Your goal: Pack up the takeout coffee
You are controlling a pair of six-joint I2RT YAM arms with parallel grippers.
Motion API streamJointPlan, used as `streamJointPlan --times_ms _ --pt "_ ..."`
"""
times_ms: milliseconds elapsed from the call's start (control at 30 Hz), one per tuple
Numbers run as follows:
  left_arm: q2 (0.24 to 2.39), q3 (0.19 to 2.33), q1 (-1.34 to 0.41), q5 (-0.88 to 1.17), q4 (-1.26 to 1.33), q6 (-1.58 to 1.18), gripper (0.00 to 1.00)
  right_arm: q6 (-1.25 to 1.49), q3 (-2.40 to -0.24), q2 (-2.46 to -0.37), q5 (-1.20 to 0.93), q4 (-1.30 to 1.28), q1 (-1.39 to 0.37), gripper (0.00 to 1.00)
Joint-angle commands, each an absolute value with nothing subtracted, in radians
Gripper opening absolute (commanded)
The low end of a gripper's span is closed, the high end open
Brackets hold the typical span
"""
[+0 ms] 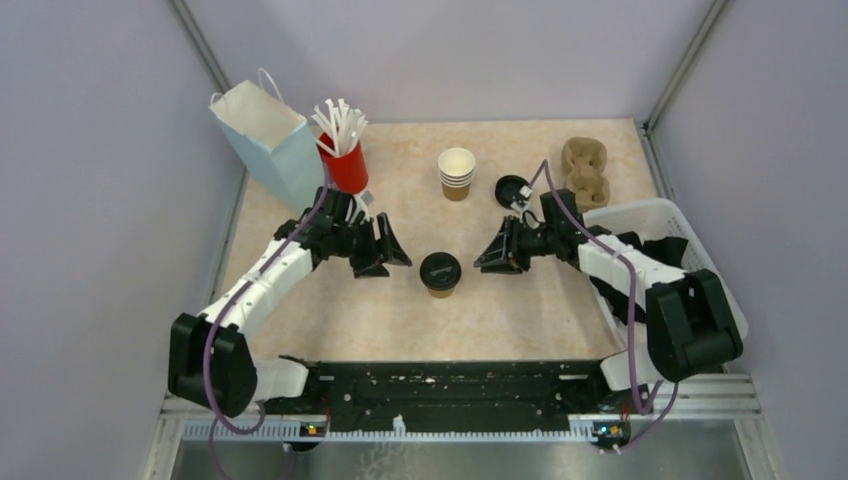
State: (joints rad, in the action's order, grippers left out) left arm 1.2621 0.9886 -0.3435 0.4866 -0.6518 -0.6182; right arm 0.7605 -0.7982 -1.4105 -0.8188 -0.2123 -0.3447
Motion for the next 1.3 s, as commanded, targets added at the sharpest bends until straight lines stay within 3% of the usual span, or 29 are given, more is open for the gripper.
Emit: streamJointPlan --times_ms 0,200,767,1267 --pt "1.312 0.920 -0.321 0.660 -0.462 -0.685 0.69 0.806 -0.801 -1.461 -0.861 -0.034 -0.354 0.32" --pt "1.382 0.907 -0.319 0.647 -0.439 -0.660 0.56 0.807 -0.817 -1.547 -0.859 -0.006 -0.373 0.29" --pt "1.492 0.933 -0.319 0.676 -0.422 -0.626 0.58 0.814 -0.844 -1.636 -0.870 0.056 -0.400 0.26" --pt "1.533 0.925 -0.322 0.698 -0.390 -0.628 0.59 0.827 -0.831 -1.630 -0.887 0.084 -0.419 0.31"
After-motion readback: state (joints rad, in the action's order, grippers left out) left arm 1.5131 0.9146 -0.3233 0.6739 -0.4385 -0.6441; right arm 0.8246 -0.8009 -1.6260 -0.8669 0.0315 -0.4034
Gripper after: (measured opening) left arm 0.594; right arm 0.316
